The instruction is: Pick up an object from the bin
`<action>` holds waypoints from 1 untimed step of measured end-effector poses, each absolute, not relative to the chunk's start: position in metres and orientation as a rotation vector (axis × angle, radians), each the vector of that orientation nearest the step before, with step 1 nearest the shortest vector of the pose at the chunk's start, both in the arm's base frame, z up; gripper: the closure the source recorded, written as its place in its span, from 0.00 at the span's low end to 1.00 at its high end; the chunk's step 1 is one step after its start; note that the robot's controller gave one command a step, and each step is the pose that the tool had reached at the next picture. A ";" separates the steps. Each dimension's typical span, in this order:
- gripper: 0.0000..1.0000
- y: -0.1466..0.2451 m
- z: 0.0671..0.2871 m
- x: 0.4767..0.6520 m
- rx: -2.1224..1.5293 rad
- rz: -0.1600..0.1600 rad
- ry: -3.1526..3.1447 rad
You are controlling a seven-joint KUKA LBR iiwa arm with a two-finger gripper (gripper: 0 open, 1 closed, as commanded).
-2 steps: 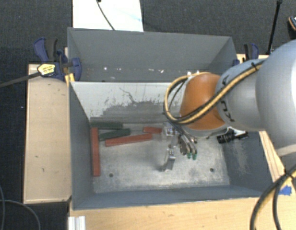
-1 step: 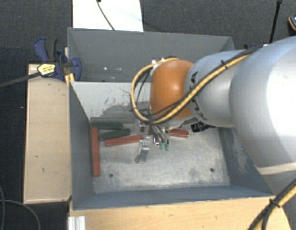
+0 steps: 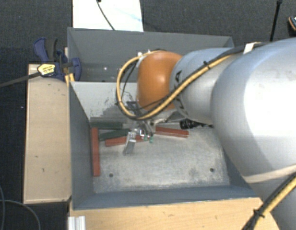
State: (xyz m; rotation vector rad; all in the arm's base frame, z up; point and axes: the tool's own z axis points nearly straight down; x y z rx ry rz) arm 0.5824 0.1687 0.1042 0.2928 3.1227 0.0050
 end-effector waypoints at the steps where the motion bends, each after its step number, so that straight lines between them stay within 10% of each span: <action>1: 0.00 0.171 0.070 0.585 0.567 0.000 3.092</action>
Offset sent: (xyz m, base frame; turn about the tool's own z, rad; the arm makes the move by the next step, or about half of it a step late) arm 0.0027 0.0022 -0.0342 0.1771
